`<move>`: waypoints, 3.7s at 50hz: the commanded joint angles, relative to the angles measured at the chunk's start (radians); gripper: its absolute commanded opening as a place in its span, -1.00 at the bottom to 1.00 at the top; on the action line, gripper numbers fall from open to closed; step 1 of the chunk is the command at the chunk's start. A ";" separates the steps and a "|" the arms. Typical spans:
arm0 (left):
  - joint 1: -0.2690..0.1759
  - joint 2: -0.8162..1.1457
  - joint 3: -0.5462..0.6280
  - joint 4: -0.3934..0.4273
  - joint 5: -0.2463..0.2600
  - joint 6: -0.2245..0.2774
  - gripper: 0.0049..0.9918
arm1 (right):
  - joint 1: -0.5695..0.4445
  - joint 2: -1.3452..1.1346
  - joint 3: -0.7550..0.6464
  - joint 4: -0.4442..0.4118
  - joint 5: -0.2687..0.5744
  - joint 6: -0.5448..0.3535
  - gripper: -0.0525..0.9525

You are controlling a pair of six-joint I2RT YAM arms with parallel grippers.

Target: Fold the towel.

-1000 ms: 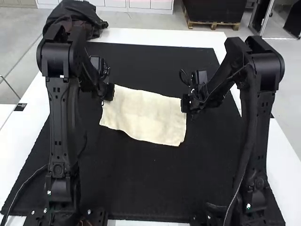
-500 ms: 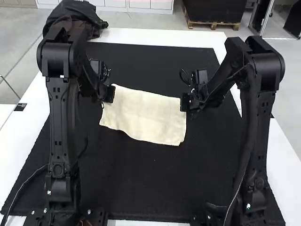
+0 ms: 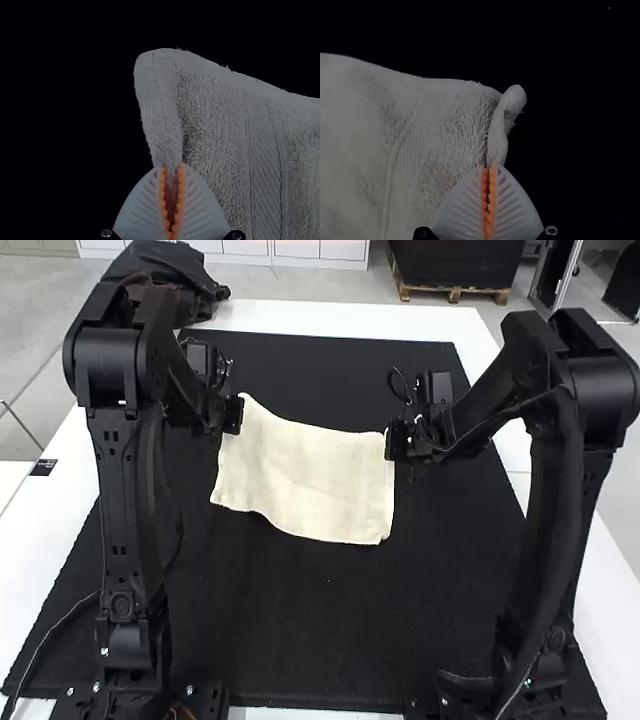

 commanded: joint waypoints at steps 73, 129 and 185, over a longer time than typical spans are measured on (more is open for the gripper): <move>0.113 -0.362 -0.364 -0.006 0.066 0.026 -0.96 | -0.033 -0.440 -0.282 -0.175 -0.197 0.035 -0.94; 0.113 -0.532 -0.694 0.113 0.082 0.033 -0.96 | -0.035 -0.493 -0.429 -0.267 -0.278 -0.003 -0.94; 0.116 -0.434 -0.768 0.326 0.045 -0.023 0.96 | -0.165 -0.359 -0.434 -0.226 -0.314 -0.084 0.91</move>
